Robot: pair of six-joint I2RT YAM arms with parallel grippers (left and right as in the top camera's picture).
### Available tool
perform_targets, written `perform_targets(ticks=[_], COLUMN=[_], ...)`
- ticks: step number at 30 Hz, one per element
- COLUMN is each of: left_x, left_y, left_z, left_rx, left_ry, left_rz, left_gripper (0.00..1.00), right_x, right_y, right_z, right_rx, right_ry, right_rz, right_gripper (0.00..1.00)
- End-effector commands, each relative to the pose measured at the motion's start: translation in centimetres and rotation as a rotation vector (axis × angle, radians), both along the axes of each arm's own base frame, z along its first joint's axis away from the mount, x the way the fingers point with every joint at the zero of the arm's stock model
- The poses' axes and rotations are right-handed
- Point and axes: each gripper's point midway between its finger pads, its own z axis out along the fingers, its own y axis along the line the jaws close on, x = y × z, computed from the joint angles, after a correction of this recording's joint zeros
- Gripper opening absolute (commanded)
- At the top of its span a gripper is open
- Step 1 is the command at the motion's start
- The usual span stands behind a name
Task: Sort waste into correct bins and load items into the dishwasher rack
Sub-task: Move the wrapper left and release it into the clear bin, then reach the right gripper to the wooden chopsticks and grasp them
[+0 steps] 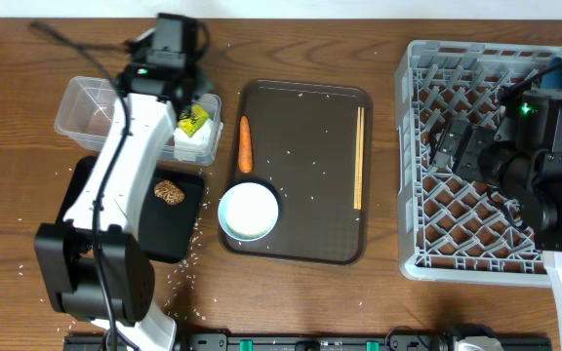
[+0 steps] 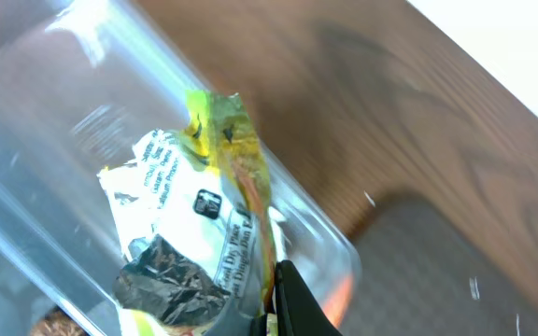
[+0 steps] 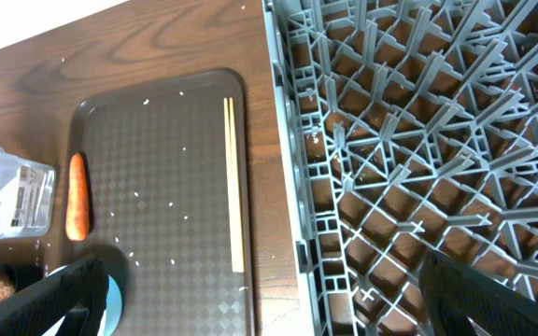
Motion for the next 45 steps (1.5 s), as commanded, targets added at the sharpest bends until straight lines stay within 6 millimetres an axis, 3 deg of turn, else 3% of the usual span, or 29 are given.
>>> perform_targets(ticks=[1, 5, 6, 8, 11, 12, 18, 24, 27, 31, 34, 39, 45], left_x=[0.1, 1.6, 1.6, 1.6, 1.1, 1.0, -1.9, -8.3, -11.1, -14.0, -15.4, -15.8, -16.8], left_y=[2.7, 3.5, 3.6, 3.3, 2.3, 1.9, 0.5, -3.2, -4.6, -6.4, -7.0, -6.9, -6.6], left_z=[-2.6, -2.2, -2.2, -2.1, -2.0, -1.7, 1.4, 4.9, 5.1, 3.8, 3.2, 3.1, 2.8], left_rx=[-0.106, -0.102, -0.105, -0.120, -0.145, -0.149, -0.063, -0.014, 0.023, 0.053, 0.052, 0.055, 0.050], left_ry=[-0.024, -0.085, -0.086, -0.084, -0.052, -0.046, -0.001, 0.077, 0.143, 0.258, 0.312, 0.330, 0.374], left_rz=[0.282, 0.273, 0.274, 0.265, 0.192, 0.158, -0.100, -0.438, -0.552, -0.681, -0.709, -0.710, -0.710], left_gripper=[0.06, 0.07, 0.14, 0.53, 0.77, 0.79, 0.80, 0.80, 0.81, 0.81, 0.80, 0.80, 0.80], right_x=[-0.1, -0.1, -0.1, -0.1, -0.1, -0.1, -0.2, -0.6, -0.7, -0.7, -0.4, 0.3, 2.1], right_y=[0.0, 0.0, 0.0, 0.0, 0.0, 0.0, 0.0, -0.1, -0.1, 0.0, 1.0, 2.7, 8.3], right_z=[0.0, 0.0, 0.0, 0.0, 0.0, 0.0, 0.0, -0.4, -0.5, -0.5, -0.8, -3.6, -9.3], right_rx=[0.009, 0.009, 0.009, 0.009, 0.009, 0.009, 0.009, 0.007, 0.007, 0.010, 0.056, 0.065, 0.021], right_ry=[0.000, 0.000, 0.000, 0.000, 0.000, 0.001, 0.005, 0.030, 0.034, 0.033, 0.047, 0.151, 0.309], right_rz=[-0.008, -0.008, -0.008, -0.008, -0.008, -0.008, -0.007, -0.008, -0.008, -0.007, 0.030, 0.080, 0.232], right_gripper=[0.99, 0.99, 0.99, 0.99, 0.99, 0.99, 0.99, 0.99, 0.99, 0.98, 0.88, 0.74, 0.52])
